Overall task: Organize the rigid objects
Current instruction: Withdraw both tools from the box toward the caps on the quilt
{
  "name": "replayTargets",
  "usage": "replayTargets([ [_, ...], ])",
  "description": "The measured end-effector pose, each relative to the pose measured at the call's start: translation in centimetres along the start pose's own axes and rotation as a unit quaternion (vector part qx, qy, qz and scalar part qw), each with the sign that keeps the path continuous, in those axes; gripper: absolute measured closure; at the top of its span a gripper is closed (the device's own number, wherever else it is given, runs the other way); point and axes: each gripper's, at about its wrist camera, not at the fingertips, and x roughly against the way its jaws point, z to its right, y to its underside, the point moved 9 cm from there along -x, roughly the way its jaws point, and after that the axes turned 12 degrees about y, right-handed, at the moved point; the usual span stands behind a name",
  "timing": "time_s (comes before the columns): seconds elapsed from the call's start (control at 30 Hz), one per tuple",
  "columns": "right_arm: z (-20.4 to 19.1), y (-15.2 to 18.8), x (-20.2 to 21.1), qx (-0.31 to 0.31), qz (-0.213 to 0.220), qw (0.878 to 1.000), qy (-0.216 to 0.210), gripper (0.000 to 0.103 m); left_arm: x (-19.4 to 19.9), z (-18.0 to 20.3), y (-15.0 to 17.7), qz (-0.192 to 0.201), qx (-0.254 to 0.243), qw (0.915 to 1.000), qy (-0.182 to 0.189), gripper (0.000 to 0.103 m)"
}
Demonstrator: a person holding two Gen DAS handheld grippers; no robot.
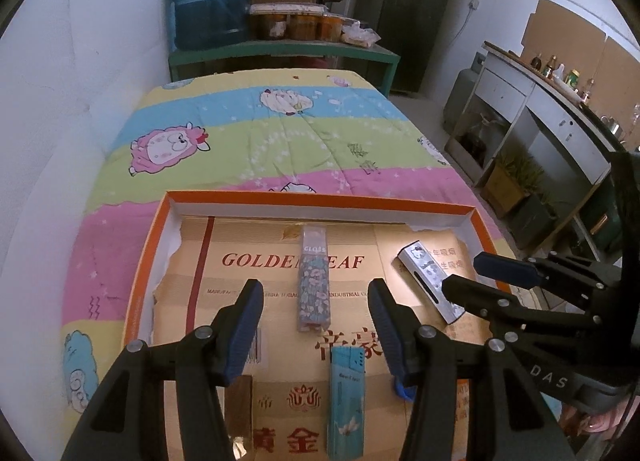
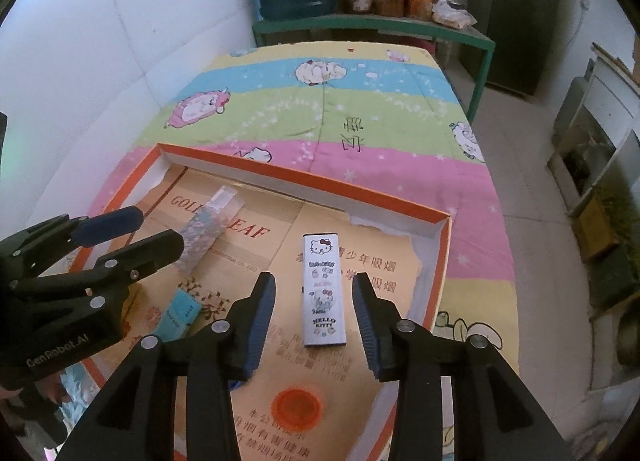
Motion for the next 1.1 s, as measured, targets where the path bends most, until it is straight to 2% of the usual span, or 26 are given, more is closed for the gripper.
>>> replayTargets([
  [0.73, -1.6, 1.4, 6.9, 0.009, 0.032, 0.999, 0.006, 0.062, 6.9, 1.9, 1.3, 0.034, -0.013, 0.9993, 0.001, 0.049],
  [1.1, -2.7, 3.5, 10.0, 0.014, 0.044, 0.999, 0.003, 0.062, 10.8, 2.8, 3.3, 0.052, -0.024, 0.9984, 0.002, 0.049],
])
